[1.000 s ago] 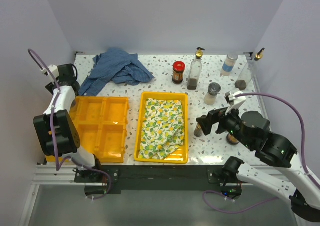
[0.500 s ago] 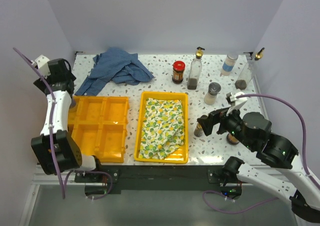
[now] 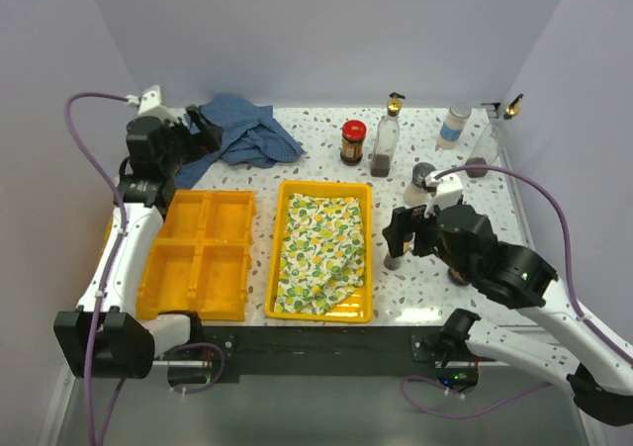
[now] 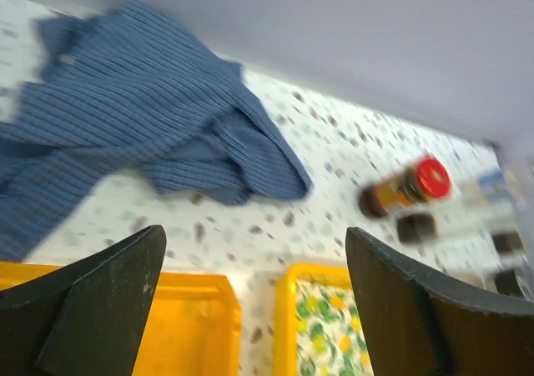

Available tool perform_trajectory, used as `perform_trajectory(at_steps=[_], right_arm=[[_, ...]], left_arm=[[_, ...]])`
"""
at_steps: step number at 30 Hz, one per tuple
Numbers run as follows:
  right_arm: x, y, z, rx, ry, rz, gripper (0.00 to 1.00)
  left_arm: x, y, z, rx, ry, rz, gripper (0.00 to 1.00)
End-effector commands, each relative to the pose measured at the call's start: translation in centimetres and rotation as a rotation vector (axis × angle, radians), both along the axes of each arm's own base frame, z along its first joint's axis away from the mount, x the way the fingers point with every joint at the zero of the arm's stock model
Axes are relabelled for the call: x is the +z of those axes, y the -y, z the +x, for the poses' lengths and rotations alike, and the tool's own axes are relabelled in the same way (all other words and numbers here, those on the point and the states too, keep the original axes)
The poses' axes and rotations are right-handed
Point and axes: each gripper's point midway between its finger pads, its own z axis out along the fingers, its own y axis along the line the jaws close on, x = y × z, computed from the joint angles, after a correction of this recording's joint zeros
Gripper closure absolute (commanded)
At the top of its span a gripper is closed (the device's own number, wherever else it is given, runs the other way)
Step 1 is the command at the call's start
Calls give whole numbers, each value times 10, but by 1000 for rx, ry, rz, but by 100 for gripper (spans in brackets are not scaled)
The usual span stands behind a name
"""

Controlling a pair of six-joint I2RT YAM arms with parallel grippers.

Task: Organize the condiment bottles
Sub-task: Pick up the bottle from the center of the board.

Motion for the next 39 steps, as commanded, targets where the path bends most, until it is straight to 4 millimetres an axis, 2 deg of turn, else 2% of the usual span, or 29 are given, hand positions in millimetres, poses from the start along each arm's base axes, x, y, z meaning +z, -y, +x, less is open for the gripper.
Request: perform_trajectory(at_steps=[1,3,4,6,8,9,10,11,12,13,14,15,16,17,18,19,20,21,22,23,24,25,27,28,30,32,34,35,39], right_arm=[[7,16,14,-160,5,-13,2],[6,20,21,-212,14,-36,2],[3,18,26,-232,9,-49,2],[9,20,36,-280,29,-84,1],[19,22,51,-335,46,-141,1],[23,26,56,-364,53,-170,1],[26,35,66,-395,43,-202,1],[38,35,78,-413,42,-195,1],[43,37,89,-429,47,-184,1],[48,52,101,-464,41,-184,2],[59,54,115,-489,53,-175,1],[67,69,128,-535,60,-178,2],[74,74,135,-555,68,-181,2],[93,77,145,-580,98,-165,2],[89,78,160,-596,84,-186,2],[91,89,171,-629,81,-192,3],[102,89,181,-621,92,-158,4],[93,89,197,-627,68,-166,5],[93,99,207,-647,64,-162,9],[102,99,215,-648,82,-144,10],[103,100,226,-655,91,-143,11],[92,105,240,-671,69,-162,12],[97,108,260,-681,94,-146,14],[81,111,275,-690,69,-170,14],[81,117,293,-716,86,-181,16],[68,122,313,-739,82,-207,20],[65,128,328,-778,108,-216,20],[56,129,340,-793,105,-226,20],[42,150,364,-886,102,-229,20]], left_arm=[[7,100,-16,-409,77,-64,7],[-11,138,-34,-554,67,-49,8],[-6,149,-36,-605,123,-21,8],[-22,178,-53,-732,91,-26,8],[-25,194,-62,-815,71,-18,8],[-24,209,-73,-866,72,-8,8],[-29,216,-80,-897,63,25,8],[-27,220,-83,-894,76,50,8],[-28,234,-95,-934,85,64,8],[-32,235,-98,-927,88,91,8],[-33,242,-104,-946,95,101,8],[-34,243,-106,-946,93,102,8],[-36,243,-107,-939,88,100,8],[-35,244,-110,-938,91,99,8],[-33,244,-111,-934,98,96,8],[-38,243,-112,-920,84,88,8],[-34,242,-116,-918,97,82,8],[-34,242,-117,-914,97,79,8],[-32,241,-119,-903,107,82,8],[-31,241,-119,-899,113,87,8],[-29,239,-119,-889,118,91,8],[-24,237,-116,-865,132,96,8],[-21,233,-115,-844,140,105,7],[-18,230,-114,-829,150,107,7],[-16,229,-114,-816,157,105,7],[-18,227,-114,-808,154,104,7],[-16,226,-113,-801,155,105,8],[-16,226,-112,-797,155,110,8],[-14,221,-110,-772,161,125,8]])
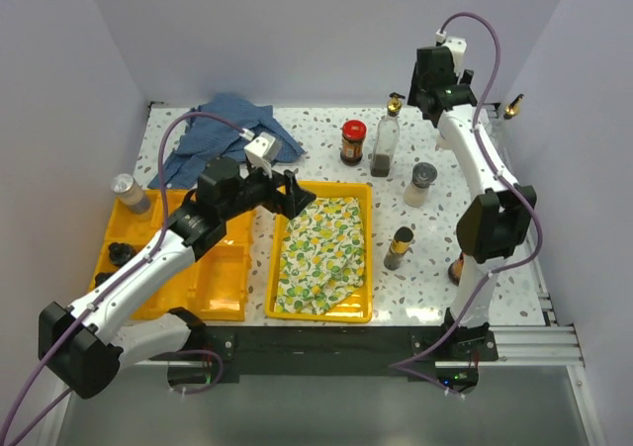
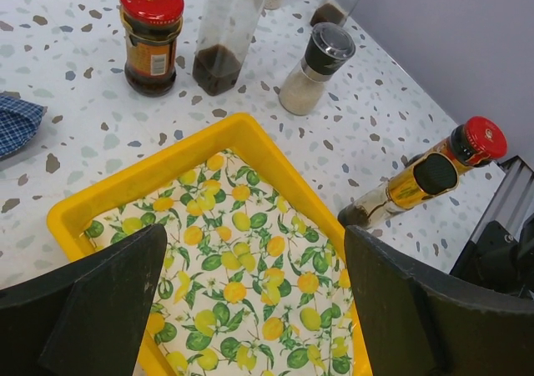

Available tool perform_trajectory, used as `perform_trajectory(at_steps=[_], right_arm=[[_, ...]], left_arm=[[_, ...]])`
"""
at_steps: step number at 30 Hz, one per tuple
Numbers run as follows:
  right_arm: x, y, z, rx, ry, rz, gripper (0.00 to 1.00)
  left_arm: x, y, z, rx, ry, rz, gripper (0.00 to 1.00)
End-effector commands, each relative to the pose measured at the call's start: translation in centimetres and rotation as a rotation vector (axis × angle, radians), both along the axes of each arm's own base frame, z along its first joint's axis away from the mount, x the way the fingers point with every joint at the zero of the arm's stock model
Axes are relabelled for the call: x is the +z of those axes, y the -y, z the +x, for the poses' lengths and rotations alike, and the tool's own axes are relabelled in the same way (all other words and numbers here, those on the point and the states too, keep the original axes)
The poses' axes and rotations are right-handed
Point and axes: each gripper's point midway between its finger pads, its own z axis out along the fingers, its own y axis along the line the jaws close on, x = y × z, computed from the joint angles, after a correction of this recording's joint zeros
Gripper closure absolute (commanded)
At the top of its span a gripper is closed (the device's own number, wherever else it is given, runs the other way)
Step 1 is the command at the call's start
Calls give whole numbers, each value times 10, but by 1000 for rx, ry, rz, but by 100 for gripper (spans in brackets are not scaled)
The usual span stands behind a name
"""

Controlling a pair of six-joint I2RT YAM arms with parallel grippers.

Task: Organize the condiment bottles
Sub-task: Pick up the bottle from the center of the board.

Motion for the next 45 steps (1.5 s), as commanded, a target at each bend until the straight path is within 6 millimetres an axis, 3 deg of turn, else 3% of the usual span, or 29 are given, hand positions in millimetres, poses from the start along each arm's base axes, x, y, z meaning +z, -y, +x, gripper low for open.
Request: perform_trajectory(at_steps=[1,12,28,35,45], right_arm=[[33,28,27,-114,142,-12,20],[-12,60,60,-169,101,-24,22],[-75,71,83,-189,27,-60,21],[-77,76,80,-216,33,-69,18],[-41,76,80,-198,99,-79,19]], left_arm=[[19,-5,6,38,79,-15,8],[21,-12,10,77,95,-1,7],[15,-16,15,104,89,23,7],[17,-15,15,104,92,22,7],[16,-16,16,111,89,31,7]])
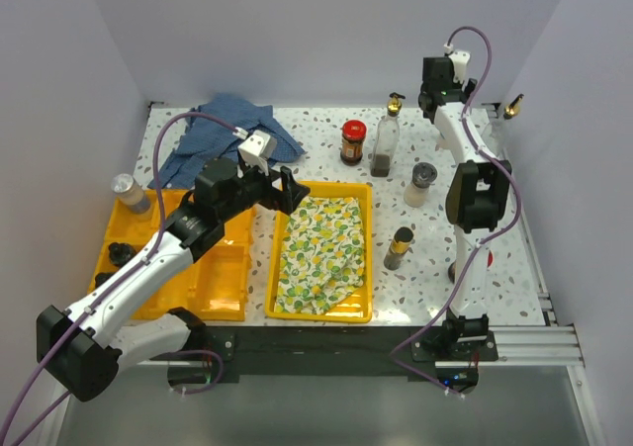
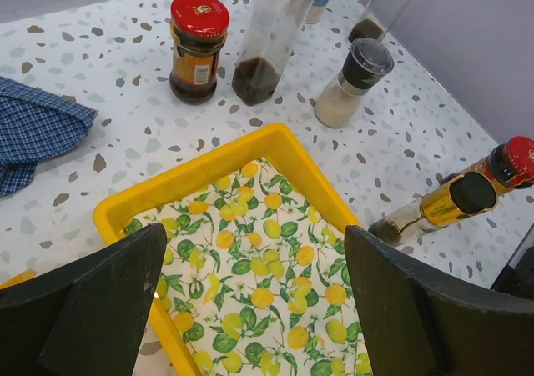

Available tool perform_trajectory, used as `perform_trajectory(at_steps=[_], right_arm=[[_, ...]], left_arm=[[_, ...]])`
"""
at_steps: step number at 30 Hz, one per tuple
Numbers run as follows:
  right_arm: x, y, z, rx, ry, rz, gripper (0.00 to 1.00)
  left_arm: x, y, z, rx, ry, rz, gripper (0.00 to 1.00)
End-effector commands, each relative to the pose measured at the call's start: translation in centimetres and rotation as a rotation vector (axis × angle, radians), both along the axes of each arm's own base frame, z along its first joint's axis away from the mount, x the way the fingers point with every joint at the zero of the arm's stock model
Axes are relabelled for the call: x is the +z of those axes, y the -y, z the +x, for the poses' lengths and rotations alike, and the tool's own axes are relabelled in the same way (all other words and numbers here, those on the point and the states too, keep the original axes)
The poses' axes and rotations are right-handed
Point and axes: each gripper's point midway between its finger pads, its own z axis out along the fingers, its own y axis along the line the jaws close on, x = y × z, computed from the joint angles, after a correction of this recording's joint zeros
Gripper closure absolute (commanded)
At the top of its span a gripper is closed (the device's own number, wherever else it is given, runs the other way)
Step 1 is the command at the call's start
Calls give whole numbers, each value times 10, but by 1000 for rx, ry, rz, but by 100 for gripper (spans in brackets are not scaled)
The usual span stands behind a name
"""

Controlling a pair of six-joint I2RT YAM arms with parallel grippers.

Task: Organize the condiment bottles
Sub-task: Pick up the bottle from the center of the board.

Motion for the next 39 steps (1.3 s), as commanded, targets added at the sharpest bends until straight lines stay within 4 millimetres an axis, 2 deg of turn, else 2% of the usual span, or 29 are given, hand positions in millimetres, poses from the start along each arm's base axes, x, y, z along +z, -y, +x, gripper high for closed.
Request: perform_trajectory(at_steps=[1,9,14,19,27,39], right_arm=[[57,11,-1,-40,124,-38,19],[56,21,-6,-74,99,-78,13],[41,23,-5,-75,78,-48,11],[24,23,-3,-62,58,-22,11],[19,31,-1,-70,53,-23,12],[-3,28,4,-52,31,2,16]], left_arm=[[12,-1,4,8,45,-1,7],[13,-1,4,8,48,-2,7],[13,-1,3,10,48,-2,7],[14,-2,2,8,50,-2,7],[15,-1,3,7,53,-4,7],[15,-1,3,6,54,-3,7]])
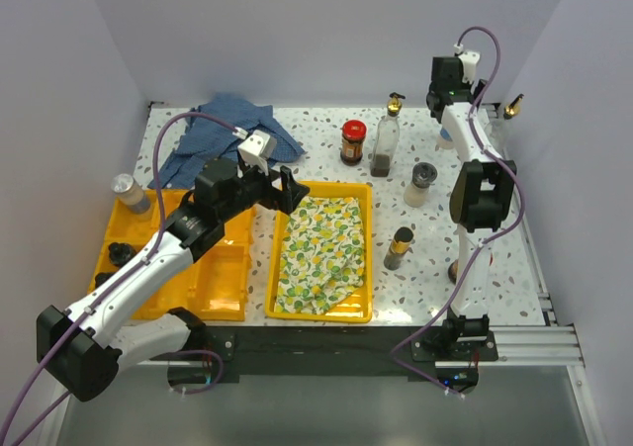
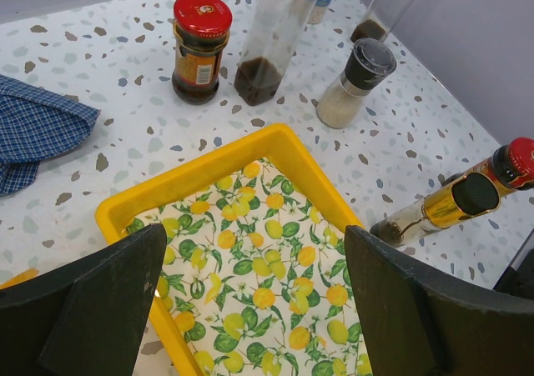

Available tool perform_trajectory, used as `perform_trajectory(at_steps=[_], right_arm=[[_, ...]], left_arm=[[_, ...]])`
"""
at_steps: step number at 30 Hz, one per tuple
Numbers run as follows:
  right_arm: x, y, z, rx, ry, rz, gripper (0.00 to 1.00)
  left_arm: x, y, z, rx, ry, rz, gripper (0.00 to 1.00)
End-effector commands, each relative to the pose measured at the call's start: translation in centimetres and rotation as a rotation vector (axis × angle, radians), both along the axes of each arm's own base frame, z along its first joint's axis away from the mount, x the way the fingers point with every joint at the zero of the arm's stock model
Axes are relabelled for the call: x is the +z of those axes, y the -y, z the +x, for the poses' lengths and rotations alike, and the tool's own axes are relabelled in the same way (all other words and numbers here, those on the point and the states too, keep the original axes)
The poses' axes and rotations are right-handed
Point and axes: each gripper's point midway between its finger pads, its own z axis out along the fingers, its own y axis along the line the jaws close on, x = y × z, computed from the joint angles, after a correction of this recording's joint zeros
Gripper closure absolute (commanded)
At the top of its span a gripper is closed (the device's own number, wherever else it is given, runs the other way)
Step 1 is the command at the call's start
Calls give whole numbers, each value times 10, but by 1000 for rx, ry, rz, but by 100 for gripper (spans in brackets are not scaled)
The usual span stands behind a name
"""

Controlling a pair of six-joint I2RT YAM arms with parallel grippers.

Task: Organize the condiment bottles
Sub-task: Pick up the bottle from the center of the board.

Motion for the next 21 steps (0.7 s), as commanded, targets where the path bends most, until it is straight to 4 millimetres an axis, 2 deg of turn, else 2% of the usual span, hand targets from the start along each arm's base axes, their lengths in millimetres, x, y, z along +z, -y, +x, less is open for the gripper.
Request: perform_trajectory(at_steps=[1,15,21], right_arm=[[-6,2,7,-9,30,23,16],[-14,3,13,-3,28,34,16],[-7,0,20,51,55,18,39]], left_arm=[[16,0,2,-1,53,-5,7],[18,0,1,-2,57,-10,7],[19,-2,0,2,62,-8,7]])
